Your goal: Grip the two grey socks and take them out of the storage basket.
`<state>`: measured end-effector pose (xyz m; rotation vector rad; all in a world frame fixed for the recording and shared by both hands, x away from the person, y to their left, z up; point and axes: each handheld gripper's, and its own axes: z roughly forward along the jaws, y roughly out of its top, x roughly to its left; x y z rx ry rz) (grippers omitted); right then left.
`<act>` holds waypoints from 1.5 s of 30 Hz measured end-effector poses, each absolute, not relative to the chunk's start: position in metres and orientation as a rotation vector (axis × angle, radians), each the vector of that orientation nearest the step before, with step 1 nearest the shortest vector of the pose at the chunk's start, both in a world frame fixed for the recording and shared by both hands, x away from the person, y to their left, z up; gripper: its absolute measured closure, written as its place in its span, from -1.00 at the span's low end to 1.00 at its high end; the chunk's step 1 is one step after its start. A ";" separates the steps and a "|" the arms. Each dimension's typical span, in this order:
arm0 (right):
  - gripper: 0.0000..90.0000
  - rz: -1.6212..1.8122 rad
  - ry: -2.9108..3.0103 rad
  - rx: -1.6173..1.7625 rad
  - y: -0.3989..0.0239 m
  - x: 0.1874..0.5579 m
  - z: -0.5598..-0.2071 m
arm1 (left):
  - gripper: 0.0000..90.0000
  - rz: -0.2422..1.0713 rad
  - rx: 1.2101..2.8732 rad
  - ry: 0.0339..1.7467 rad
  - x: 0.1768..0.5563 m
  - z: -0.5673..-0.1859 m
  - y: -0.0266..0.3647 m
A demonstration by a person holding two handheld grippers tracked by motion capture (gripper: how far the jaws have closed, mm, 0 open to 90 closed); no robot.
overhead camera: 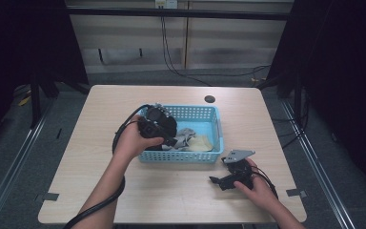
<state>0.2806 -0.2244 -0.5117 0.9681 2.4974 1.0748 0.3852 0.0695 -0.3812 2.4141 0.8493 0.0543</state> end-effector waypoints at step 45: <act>-0.78 1.081 2.496 0.964 -0.225 0.281 -0.512 | 0.74 0.032 2.353 1.054 0.413 -0.351 0.101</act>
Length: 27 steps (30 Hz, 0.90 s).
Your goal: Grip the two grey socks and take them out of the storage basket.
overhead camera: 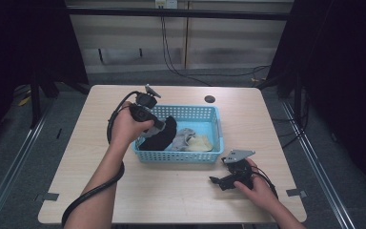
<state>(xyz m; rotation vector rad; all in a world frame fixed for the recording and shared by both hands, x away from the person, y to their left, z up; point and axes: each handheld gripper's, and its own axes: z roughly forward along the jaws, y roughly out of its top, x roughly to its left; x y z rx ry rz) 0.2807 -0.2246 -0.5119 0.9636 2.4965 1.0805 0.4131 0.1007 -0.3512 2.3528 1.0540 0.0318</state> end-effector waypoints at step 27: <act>-0.78 1.075 2.500 0.964 -0.225 0.281 -0.512 | 0.67 0.145 2.246 1.325 0.400 -0.386 0.217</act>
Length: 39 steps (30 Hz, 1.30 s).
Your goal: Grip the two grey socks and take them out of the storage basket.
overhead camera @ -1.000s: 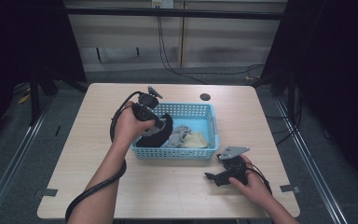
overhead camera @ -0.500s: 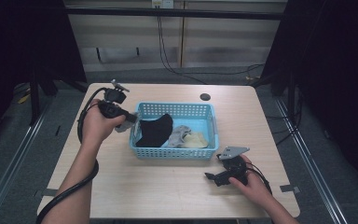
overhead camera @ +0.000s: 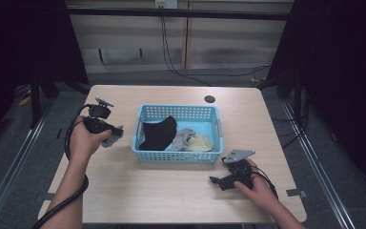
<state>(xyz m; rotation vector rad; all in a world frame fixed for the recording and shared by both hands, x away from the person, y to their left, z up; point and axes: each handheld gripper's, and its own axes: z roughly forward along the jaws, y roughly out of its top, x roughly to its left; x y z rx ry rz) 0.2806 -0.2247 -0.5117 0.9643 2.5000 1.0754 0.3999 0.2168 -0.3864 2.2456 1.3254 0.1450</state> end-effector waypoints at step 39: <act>-0.78 1.077 2.498 0.967 -0.225 0.281 -0.512 | -0.24 0.056 2.324 1.061 0.411 -0.398 0.064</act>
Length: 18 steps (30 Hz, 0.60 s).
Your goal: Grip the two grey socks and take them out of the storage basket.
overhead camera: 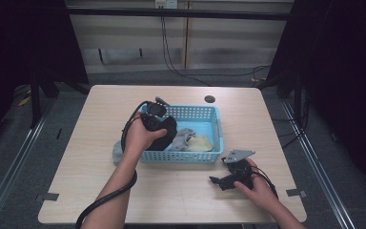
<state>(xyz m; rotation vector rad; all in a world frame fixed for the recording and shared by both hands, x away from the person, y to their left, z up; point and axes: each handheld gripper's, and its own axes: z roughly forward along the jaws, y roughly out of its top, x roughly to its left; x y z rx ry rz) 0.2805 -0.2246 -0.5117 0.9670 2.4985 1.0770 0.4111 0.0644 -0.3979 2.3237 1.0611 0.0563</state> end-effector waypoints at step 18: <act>-0.78 1.077 2.498 0.965 -0.225 0.281 -0.512 | -0.28 0.018 2.359 1.025 0.412 -0.424 0.023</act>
